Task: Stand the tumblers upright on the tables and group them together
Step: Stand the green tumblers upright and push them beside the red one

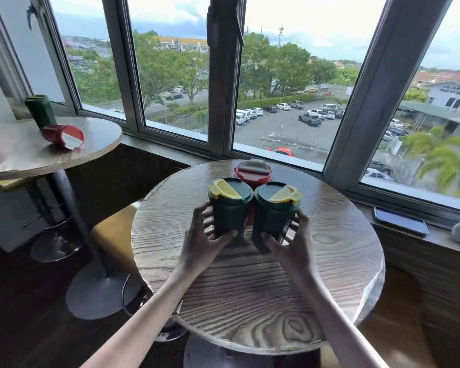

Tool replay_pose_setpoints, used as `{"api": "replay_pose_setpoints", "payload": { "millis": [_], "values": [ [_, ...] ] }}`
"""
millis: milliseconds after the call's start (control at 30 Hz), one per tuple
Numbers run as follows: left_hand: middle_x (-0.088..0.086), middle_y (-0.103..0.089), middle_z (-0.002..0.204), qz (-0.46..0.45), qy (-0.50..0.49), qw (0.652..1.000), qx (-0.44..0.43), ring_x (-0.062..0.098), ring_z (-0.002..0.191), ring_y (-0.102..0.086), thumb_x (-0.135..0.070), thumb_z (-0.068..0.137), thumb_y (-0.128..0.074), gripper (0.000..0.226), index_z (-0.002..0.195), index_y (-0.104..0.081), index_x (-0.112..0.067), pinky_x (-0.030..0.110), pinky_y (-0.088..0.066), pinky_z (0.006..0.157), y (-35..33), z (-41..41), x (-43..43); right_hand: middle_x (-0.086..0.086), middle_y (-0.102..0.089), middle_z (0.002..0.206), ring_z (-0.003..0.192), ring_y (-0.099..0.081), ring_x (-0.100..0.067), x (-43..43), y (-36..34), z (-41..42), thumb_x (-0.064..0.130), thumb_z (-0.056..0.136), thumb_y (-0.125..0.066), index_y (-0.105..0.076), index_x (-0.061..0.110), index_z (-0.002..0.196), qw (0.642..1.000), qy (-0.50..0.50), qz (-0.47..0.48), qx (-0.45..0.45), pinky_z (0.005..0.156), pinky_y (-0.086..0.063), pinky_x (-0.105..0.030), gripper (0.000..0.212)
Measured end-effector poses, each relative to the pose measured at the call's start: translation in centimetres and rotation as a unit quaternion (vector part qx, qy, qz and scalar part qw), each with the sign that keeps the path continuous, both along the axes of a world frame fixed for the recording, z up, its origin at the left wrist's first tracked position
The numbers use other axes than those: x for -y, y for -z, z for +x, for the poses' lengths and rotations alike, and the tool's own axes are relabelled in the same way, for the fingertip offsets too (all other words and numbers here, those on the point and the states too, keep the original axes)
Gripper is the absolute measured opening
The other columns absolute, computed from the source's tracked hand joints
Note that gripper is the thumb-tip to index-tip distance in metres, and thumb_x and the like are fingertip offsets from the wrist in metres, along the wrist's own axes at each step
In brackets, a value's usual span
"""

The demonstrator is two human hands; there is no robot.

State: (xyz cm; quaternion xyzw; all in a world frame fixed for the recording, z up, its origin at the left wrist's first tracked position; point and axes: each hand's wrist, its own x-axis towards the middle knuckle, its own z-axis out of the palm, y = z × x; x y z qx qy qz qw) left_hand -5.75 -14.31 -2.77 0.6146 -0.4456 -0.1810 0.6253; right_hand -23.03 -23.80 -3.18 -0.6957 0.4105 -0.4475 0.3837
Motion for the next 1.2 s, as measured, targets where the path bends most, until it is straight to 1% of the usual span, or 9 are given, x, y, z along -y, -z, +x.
{"api": "replay_pose_setpoints", "payload": {
  "millis": [433,567,667,733,867,967,1100,1167,1200],
  "values": [
    [-0.010,-0.057,0.111,0.006,0.015,1.000,-0.023,-0.005,0.098,-0.060,-0.007,0.069,-0.082,0.075,0.126,-0.037,-0.029,0.018,-0.054,0.076,0.3,0.2,0.2,0.008,-0.052,0.122,0.114,-0.055,-0.014,0.3,0.2,-0.1,0.045,0.053,-0.074,-0.033,0.033,0.132,1.000,-0.016,0.006,0.011,0.092,-0.053,-0.044,0.090],
    [-0.013,-0.055,0.108,0.013,0.010,1.000,-0.007,-0.014,0.094,-0.059,-0.009,0.069,-0.082,0.075,0.124,-0.035,-0.029,0.014,-0.052,0.073,0.4,0.2,0.3,0.018,-0.052,0.115,0.113,-0.056,-0.013,0.3,0.3,0.0,0.024,0.060,-0.080,-0.037,0.025,0.130,0.999,-0.024,0.007,0.039,0.086,-0.055,-0.034,0.083],
    [-0.014,-0.055,0.108,0.018,0.009,1.000,-0.001,-0.014,0.094,-0.059,-0.011,0.070,-0.082,0.074,0.124,-0.034,-0.030,0.014,-0.052,0.074,0.5,0.2,0.3,0.016,-0.053,0.116,0.113,-0.055,-0.008,0.3,0.3,0.0,0.014,0.064,-0.082,-0.036,0.021,0.133,0.998,-0.035,0.004,0.044,0.089,-0.055,-0.038,0.083],
    [-0.012,-0.056,0.109,0.020,0.013,1.000,-0.002,-0.013,0.095,-0.059,-0.013,0.070,-0.082,0.075,0.124,-0.033,-0.031,0.016,-0.053,0.075,0.6,0.2,0.3,0.015,-0.053,0.117,0.112,-0.055,-0.006,0.1,0.2,-0.1,0.021,0.061,-0.083,-0.035,0.019,0.135,0.998,-0.042,0.011,0.047,0.091,-0.054,-0.042,0.088],
    [0.009,-0.051,0.130,0.053,0.027,0.998,-0.001,0.004,0.114,-0.055,-0.025,0.069,-0.082,0.092,0.140,-0.024,-0.017,0.025,-0.053,0.088,0.4,0.5,-0.3,-0.001,-0.045,0.134,0.118,-0.051,-0.014,-0.6,-1.1,-0.6,0.065,0.054,-0.071,-0.019,0.019,0.145,0.999,0.008,-0.011,0.047,0.092,-0.050,-0.039,0.114],
    [0.013,-0.042,0.142,0.113,0.004,0.989,0.093,0.015,0.118,-0.050,-0.039,0.072,-0.077,0.096,0.144,-0.018,-0.017,0.031,-0.046,0.098,0.0,1.8,-1.7,-0.007,-0.046,0.132,0.114,-0.051,-0.014,-0.3,-3.6,-1.6,0.066,0.065,-0.060,-0.025,0.018,0.142,0.988,0.094,-0.056,0.109,0.088,-0.051,-0.039,0.098],
    [0.014,-0.049,0.138,0.215,-0.004,0.936,0.280,0.006,0.078,-0.052,-0.055,0.080,-0.060,0.083,0.144,-0.026,-0.015,0.024,-0.045,0.092,-0.6,4.4,-3.5,-0.007,-0.053,0.120,0.102,-0.054,-0.014,2.6,-9.4,-1.6,0.052,0.074,-0.061,-0.045,0.017,0.126,0.983,0.098,-0.148,0.056,0.085,-0.051,-0.038,0.064],
    [0.013,-0.041,0.145,0.265,-0.028,0.888,0.375,0.018,0.117,-0.053,-0.071,0.077,-0.044,0.088,0.145,-0.028,-0.015,0.043,-0.029,0.111,-0.7,5.9,-3.4,-0.009,-0.055,0.118,0.103,-0.056,-0.018,4.1,-12.5,-0.8,0.042,0.079,-0.069,-0.050,0.017,0.122,0.978,0.020,-0.194,-0.072,0.085,-0.049,-0.036,0.054],
    [0.009,-0.031,0.152,0.303,-0.036,0.855,0.418,0.021,0.137,-0.034,-0.075,0.076,-0.037,0.091,0.146,-0.025,-0.018,0.049,-0.016,0.115,-0.6,6.6,-3.2,-0.011,-0.053,0.121,0.106,-0.055,-0.021,5.1,-13.7,-0.3,0.040,0.079,-0.071,-0.050,0.016,0.123,0.967,-0.036,-0.199,-0.151,0.085,-0.046,-0.032,0.054]
  ]
}}
